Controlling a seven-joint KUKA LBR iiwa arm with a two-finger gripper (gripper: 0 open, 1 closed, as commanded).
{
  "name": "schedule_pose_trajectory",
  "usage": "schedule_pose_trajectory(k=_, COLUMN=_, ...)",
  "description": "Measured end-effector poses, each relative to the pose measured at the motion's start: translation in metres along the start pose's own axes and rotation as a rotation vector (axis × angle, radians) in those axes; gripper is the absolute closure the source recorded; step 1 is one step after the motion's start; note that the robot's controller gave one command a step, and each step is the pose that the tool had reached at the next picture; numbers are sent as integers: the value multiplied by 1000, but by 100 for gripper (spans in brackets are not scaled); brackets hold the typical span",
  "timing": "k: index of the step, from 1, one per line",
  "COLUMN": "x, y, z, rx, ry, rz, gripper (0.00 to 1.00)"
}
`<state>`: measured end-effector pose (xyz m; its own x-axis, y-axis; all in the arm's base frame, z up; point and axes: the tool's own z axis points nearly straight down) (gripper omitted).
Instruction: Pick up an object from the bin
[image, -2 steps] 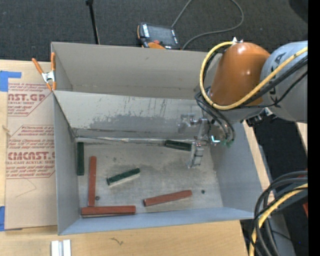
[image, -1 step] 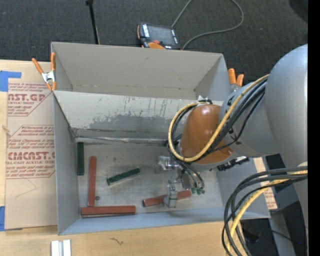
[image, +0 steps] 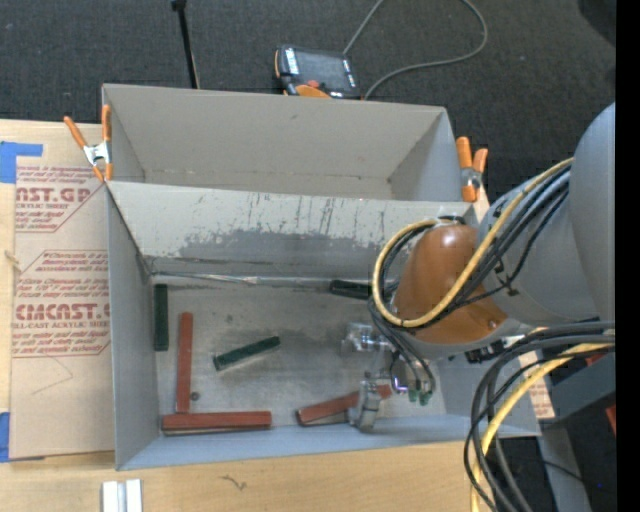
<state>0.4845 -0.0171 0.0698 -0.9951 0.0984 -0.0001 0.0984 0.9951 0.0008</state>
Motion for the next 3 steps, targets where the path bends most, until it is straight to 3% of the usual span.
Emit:
schedule_pose_trajectory(k=1, x=0, y=1, z=0, rx=0, ry=2, rz=-3, gripper=100)
schedule_pose_trajectory(k=2, x=-18, y=18, z=-127, rx=-1, ry=-9, rz=71, gripper=100)
schedule_pose_trajectory(k=3, x=-11, y=26, z=-207, rx=1, ry=-6, rz=-287, gripper=100)
